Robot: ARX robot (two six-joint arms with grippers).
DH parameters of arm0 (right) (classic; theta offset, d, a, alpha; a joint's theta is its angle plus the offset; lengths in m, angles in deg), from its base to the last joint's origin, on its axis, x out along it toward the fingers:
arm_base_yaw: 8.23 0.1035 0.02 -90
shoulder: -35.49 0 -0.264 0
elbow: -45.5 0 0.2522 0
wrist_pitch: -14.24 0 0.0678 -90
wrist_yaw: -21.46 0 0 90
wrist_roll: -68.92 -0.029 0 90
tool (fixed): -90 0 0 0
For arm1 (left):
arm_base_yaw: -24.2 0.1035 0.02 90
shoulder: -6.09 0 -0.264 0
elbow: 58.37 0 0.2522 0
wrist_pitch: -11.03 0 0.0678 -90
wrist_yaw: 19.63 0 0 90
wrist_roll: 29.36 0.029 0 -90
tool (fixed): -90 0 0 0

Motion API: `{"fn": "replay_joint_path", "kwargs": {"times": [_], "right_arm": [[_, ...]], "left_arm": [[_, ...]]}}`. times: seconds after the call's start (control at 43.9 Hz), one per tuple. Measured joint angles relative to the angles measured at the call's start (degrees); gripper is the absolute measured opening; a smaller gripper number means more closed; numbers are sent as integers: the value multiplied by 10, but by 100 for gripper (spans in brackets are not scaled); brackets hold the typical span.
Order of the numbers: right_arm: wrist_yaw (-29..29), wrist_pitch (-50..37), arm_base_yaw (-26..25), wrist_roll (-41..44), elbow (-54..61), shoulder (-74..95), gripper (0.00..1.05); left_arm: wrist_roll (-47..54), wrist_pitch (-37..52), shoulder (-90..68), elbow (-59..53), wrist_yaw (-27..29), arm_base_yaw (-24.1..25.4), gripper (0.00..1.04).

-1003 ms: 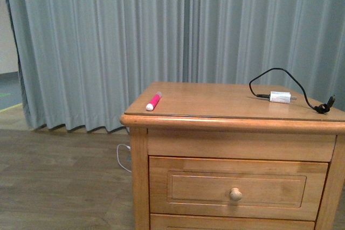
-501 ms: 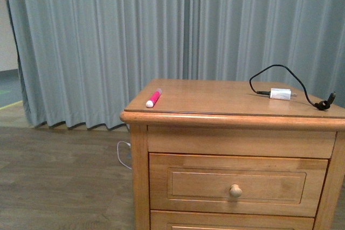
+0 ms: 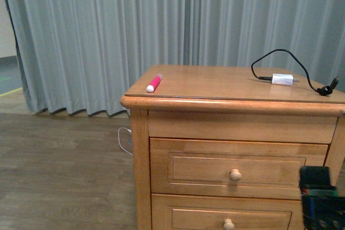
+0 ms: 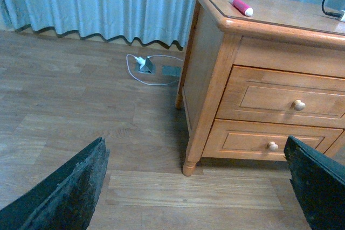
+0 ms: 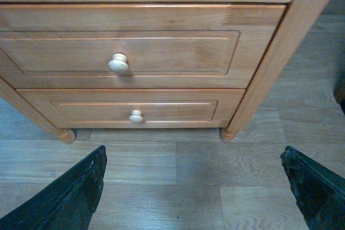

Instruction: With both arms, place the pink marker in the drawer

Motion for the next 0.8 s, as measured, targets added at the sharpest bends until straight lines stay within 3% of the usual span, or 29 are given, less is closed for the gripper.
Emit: {"fn": "replay_joint_path", "kwargs": {"times": [0.319, 0.797], "right_arm": [[-15, -12, -1, 17, -191, 233, 96], [-33, -39, -3, 29, -353, 424, 96]], "left_arm": [[0, 0, 0, 0, 0, 0, 99], [0, 0, 0, 0, 0, 0, 99]]}}
